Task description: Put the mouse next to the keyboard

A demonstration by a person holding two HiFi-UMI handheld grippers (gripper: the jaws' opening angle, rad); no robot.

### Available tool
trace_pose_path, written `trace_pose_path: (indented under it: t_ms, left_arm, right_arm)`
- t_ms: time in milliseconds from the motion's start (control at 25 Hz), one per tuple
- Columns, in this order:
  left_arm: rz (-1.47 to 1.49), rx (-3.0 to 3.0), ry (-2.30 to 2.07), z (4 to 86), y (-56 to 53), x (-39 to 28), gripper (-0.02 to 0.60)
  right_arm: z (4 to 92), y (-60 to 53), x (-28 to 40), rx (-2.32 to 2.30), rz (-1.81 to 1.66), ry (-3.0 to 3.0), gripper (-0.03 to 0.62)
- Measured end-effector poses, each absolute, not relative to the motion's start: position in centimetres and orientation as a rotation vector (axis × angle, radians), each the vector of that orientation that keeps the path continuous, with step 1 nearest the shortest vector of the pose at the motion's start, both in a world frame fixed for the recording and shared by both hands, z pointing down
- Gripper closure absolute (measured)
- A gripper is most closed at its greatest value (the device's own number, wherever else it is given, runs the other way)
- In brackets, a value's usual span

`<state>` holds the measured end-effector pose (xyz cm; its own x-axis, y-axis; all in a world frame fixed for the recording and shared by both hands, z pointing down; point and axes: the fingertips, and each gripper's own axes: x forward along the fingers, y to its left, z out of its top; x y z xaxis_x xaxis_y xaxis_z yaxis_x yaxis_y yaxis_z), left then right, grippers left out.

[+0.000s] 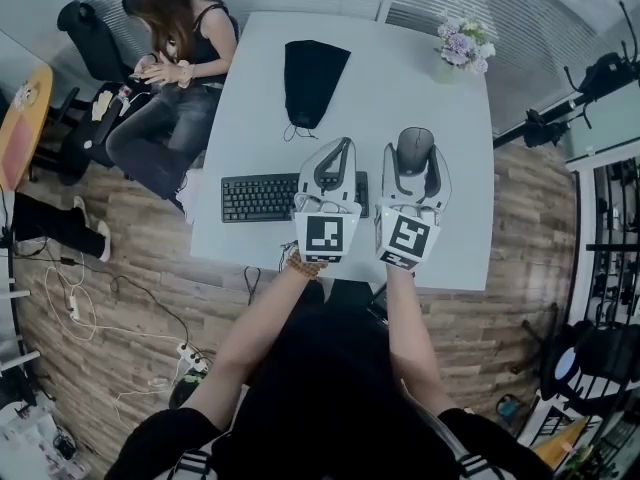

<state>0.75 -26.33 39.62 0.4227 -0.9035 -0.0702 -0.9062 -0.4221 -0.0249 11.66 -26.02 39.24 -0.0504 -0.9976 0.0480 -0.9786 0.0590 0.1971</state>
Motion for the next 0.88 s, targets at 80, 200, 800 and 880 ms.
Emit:
trace_pose_path:
  t_ms: [80, 200, 800, 880]
  left_arm:
    - [0.076, -2.595, 1.659, 40.0, -26.4, 0.7, 0.569]
    - [0.083, -2.597, 1.664, 40.6, -26.5, 0.7, 0.569]
    - [0.031, -2.615, 1.674, 44.3, -26.4, 1.0, 0.569]
    - [0.031, -2.609, 1.665, 44.5, -26.4, 1.2, 0.569]
  right_arm:
    - [40.1, -26.1, 11.7, 2.033, -0.143, -2.148, 0.299]
    - [41.6, -26.3, 11.8, 2.018, -0.108, -2.136, 0.299]
    - [50.0, -27.2, 13.7, 1.970, 0.067, -2.064, 0.299]
    - [51.2, -27.5, 14.0, 1.959, 0.085, -2.055, 0.299]
